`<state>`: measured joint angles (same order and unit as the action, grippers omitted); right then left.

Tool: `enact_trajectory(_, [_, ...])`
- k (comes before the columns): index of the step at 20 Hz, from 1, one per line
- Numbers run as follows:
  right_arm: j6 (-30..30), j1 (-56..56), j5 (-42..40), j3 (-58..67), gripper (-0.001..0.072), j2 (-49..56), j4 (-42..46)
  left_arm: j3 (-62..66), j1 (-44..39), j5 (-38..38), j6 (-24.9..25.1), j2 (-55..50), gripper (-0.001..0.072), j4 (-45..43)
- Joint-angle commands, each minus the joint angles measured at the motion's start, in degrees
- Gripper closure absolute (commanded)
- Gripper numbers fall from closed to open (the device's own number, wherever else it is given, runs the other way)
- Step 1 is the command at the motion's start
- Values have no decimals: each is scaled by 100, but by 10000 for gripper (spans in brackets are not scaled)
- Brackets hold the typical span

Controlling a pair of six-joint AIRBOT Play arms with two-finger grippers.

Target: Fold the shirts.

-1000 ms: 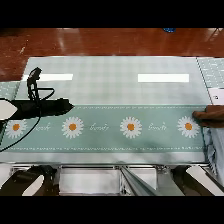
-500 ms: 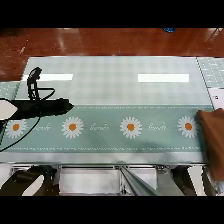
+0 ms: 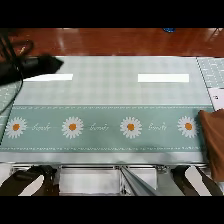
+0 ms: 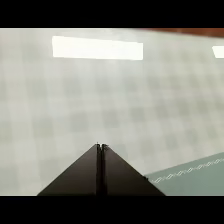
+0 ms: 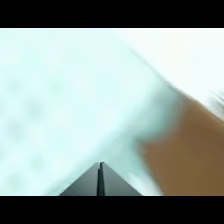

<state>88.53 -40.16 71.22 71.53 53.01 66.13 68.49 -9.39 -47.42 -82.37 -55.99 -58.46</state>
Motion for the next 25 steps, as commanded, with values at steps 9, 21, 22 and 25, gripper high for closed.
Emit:
enact_trajectory(9, [835,4597,389,737,687,2516,2402,494,-647,-1764,-1198,-1773,680,-2236])
enact_trajectory(21, [894,4594,330,739,687,2509,2343,496,-647,-1762,-1185,-1794,680,-2236])
enact_trajectory(22, [896,4594,332,739,687,2509,2341,496,-647,-1762,-1185,-1794,680,-2236])
enact_trajectory(25, [896,4594,330,739,687,2509,2341,496,-647,-1762,-1185,-1803,680,-2236])
